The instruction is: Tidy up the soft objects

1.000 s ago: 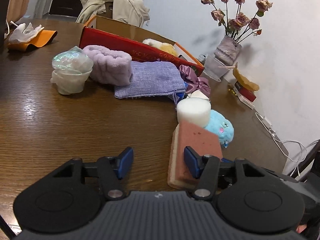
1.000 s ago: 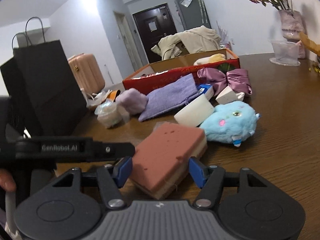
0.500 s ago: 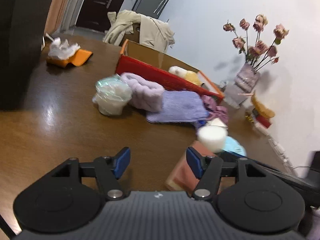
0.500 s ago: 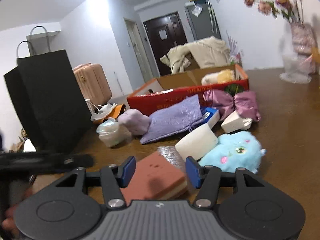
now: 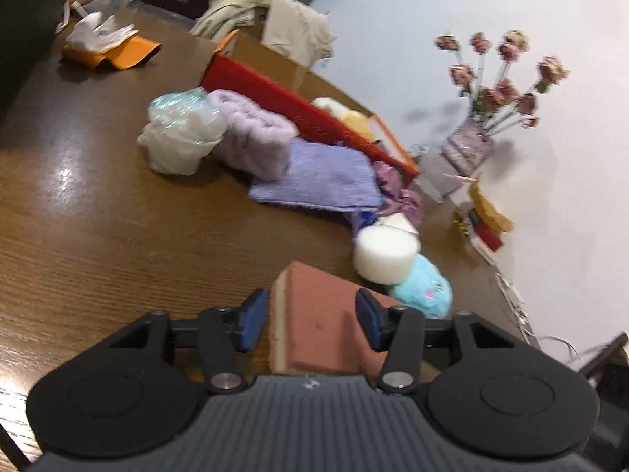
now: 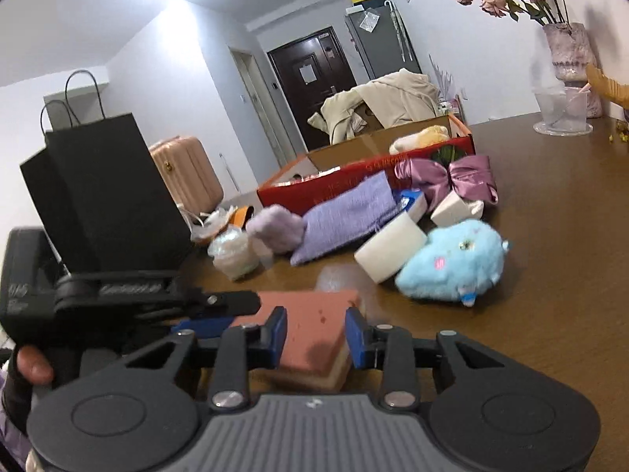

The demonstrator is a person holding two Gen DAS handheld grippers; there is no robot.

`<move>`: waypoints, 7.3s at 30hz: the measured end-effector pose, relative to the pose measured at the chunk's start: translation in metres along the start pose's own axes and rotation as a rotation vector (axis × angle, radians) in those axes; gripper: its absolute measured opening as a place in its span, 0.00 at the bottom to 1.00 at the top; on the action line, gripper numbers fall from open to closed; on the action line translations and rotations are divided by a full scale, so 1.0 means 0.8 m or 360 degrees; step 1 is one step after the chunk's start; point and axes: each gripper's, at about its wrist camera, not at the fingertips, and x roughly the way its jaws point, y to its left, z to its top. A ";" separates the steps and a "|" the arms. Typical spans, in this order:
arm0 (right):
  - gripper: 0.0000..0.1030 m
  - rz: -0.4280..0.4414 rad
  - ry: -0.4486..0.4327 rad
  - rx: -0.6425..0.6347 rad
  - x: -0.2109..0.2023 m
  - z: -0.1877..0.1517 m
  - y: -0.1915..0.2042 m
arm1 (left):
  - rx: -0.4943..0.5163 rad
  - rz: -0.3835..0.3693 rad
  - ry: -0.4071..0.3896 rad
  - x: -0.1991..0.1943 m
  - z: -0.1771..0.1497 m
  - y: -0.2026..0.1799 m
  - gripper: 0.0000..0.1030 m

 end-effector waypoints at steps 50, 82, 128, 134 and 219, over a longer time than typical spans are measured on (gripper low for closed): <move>0.45 -0.0041 -0.0001 -0.0245 0.187 0.339 -0.015 | 0.0369 -0.0015 -0.0215 0.059 0.279 -0.084 0.77; 0.88 -0.0379 -0.0219 -0.0349 -0.031 -0.003 -0.009 | 0.0819 0.0254 -0.0497 -0.055 -0.046 -0.082 1.00; 0.49 -0.0196 0.0110 -0.0305 0.196 0.146 -0.046 | 0.0391 0.0370 -0.0025 0.115 0.086 -0.016 0.56; 0.17 -0.0197 0.0146 -0.0339 0.207 0.138 -0.041 | 0.0210 0.0288 0.0014 0.131 0.095 -0.004 0.18; 0.82 -0.0252 -0.0199 -0.0422 -0.037 0.023 0.004 | 0.0702 0.0451 -0.0458 -0.054 -0.022 -0.068 0.97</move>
